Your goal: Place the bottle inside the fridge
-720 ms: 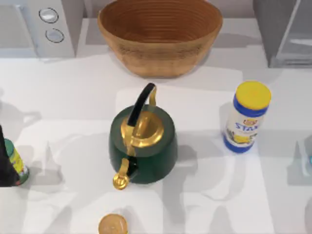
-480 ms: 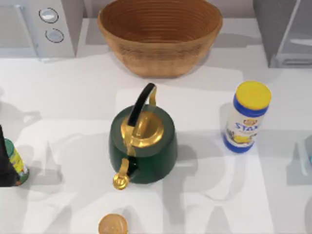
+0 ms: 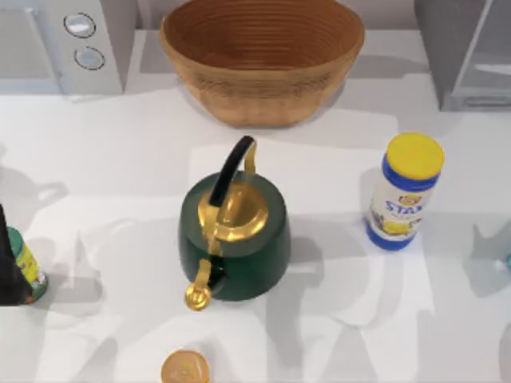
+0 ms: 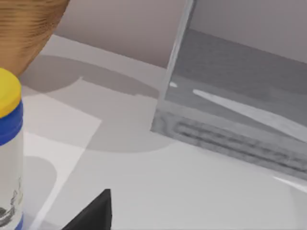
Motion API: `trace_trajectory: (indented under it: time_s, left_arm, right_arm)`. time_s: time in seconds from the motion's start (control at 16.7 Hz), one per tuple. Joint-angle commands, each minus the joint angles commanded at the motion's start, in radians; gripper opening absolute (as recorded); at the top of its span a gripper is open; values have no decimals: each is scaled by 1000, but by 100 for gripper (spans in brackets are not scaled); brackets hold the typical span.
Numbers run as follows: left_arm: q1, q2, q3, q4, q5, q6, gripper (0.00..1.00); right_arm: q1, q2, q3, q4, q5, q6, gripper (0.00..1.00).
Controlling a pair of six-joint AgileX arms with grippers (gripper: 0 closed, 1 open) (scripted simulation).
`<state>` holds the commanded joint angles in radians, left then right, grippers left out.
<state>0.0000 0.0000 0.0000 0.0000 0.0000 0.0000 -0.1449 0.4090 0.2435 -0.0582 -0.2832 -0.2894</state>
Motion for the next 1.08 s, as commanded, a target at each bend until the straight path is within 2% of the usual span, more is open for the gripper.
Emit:
trace_trajectory:
  time_s: [0.24, 0.54, 0.9, 1.08]
  left_arm:
    - [0, 0, 0, 0, 0, 0, 100]
    - [0, 0, 0, 0, 0, 0, 100]
    - [0, 0, 0, 0, 0, 0, 100]
    - [0, 0, 0, 0, 0, 0, 100]
  right_arm:
    - [-140, 352, 127, -58, -210, -272, 100]
    - [-345, 820, 244, -118, -536, -666, 100]
    - [-560, 1300, 272, -136, -971, -1102, 100]
    - [-629, 1450, 262, -126, -1125, -1248, 100]
